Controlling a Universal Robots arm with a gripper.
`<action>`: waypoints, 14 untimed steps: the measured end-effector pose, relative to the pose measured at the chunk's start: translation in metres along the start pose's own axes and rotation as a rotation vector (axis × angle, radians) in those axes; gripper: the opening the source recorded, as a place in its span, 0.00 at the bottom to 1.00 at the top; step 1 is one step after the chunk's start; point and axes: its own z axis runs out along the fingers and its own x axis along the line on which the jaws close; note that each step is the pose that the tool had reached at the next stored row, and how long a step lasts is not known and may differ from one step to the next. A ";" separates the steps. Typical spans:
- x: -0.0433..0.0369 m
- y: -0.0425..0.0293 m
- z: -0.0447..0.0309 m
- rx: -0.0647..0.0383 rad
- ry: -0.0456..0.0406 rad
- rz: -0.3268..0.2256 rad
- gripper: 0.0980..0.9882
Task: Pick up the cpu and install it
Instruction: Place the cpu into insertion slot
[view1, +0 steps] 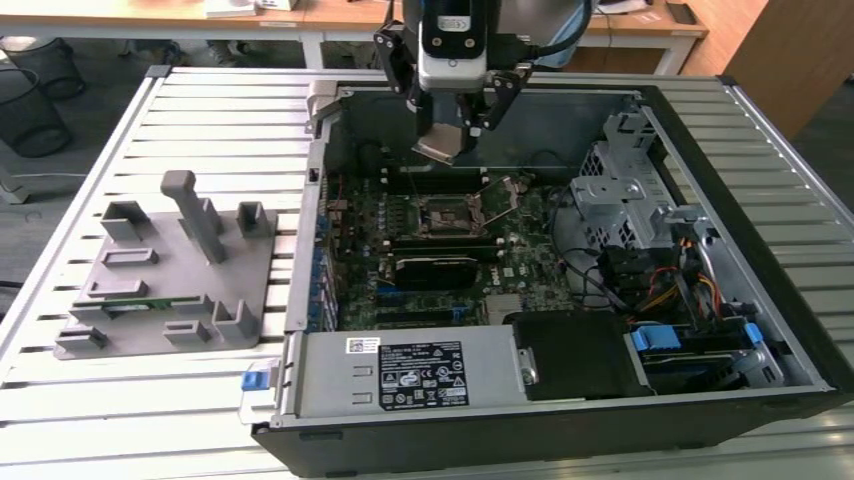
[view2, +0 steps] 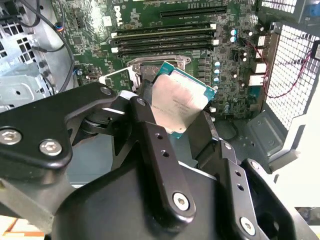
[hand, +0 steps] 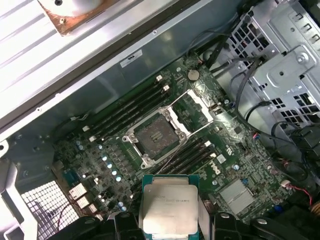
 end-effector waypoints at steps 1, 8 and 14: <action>0.0000 0.0000 0.0000 0.000 -0.0011 0.011 0.48; 0.0003 0.0004 0.0002 0.002 -0.0090 0.089 0.48; 0.0007 0.0009 0.0003 0.003 -0.0153 0.155 0.48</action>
